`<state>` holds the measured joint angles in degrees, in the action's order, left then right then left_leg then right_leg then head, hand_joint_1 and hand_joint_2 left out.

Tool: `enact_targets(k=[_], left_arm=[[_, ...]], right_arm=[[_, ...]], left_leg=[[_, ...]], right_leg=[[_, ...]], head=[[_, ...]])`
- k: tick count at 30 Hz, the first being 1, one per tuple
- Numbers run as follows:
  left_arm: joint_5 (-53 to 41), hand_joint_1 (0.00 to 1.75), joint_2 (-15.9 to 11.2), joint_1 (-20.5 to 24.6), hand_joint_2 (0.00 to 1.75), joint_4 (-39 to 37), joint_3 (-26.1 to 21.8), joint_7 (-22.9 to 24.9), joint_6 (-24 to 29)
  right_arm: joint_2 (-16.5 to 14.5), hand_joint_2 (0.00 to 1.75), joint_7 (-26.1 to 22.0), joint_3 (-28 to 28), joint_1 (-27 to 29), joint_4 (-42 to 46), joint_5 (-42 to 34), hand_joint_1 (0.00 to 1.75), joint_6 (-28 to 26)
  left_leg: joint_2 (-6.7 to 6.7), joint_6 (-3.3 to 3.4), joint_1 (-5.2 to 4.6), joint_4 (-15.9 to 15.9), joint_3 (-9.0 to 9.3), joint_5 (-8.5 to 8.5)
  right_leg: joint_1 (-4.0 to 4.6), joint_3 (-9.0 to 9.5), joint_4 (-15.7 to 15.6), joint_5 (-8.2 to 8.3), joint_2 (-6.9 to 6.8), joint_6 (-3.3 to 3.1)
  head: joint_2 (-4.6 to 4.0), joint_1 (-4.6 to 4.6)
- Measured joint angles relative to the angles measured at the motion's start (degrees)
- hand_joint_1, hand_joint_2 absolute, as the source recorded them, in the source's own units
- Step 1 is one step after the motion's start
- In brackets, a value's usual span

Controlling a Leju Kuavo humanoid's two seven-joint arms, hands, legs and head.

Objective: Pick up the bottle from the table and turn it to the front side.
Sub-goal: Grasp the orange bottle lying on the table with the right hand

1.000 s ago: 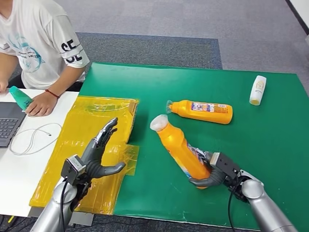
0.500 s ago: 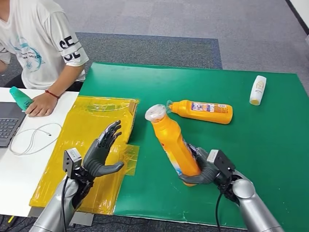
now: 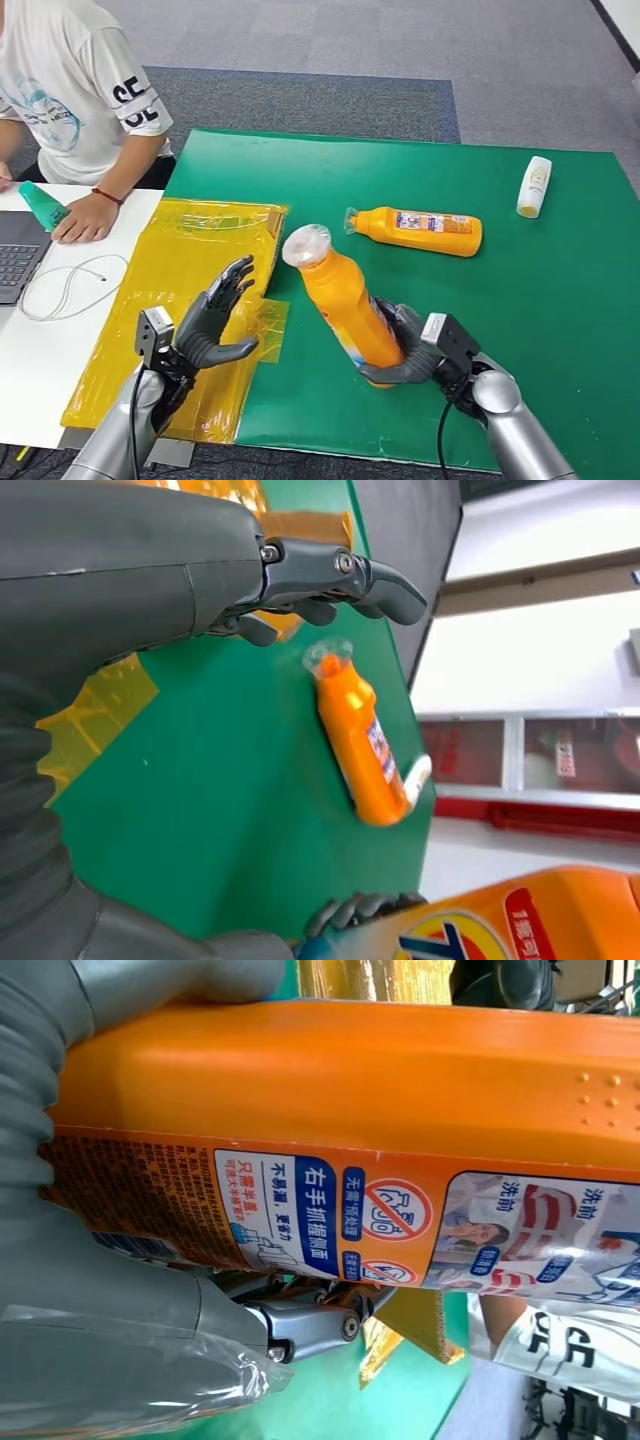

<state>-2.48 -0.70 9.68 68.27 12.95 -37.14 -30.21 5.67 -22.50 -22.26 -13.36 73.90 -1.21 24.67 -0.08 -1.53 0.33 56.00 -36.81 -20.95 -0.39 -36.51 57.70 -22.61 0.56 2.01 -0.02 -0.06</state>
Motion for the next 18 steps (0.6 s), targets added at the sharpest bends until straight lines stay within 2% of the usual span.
enact_targets(k=[5, 9, 12, 18], left_arm=[[8.0, 0.00, 0.0, 0.7, 1.75, -0.4, 0.0, -1.3, -11.6], [12.0, 0.00, 0.3, 1.5, 1.75, -0.4, 0.1, -0.3, -17.1], [13.8, 0.00, 0.5, 2.2, 1.75, 0.0, 0.7, 0.9, -18.7], [14.4, 0.00, 0.5, 3.7, 1.75, 0.6, 3.1, 2.1, -18.6]], right_arm=[[-0.7, 1.75, 1.1, -1.1, -0.3, 1.7, 4.1, 1.75, -4.2], [-2.1, 1.75, 1.5, -2.3, -0.8, 2.1, 6.0, 1.75, -5.9], [-3.1, 1.75, 1.7, -3.2, -1.3, 2.1, 6.6, 1.75, -6.5], [-4.8, 1.75, 1.7, -4.7, -2.6, 1.7, 8.5, 1.75, -8.2]], left_leg=[[0.00, -0.01, 0.00, 0.0, 0.00, 0.01], [0.00, -0.02, 0.00, 0.0, 0.00, 0.02], [0.00, -0.01, 0.00, 0.0, 0.00, 0.02], [0.00, -0.01, 0.00, 0.0, 0.00, 0.02]], right_leg=[[0.01, 0.00, 0.0, 0.00, 0.00, 0.00], [0.01, 0.00, 0.0, 0.00, 0.00, 0.00], [0.00, 0.00, 0.0, 0.00, 0.00, 0.00], [0.00, 0.01, 0.0, 0.00, 0.00, 0.00]], head=[[0.01, 0.00], [-0.01, 0.01], [0.01, 0.00], [0.00, 0.00]])
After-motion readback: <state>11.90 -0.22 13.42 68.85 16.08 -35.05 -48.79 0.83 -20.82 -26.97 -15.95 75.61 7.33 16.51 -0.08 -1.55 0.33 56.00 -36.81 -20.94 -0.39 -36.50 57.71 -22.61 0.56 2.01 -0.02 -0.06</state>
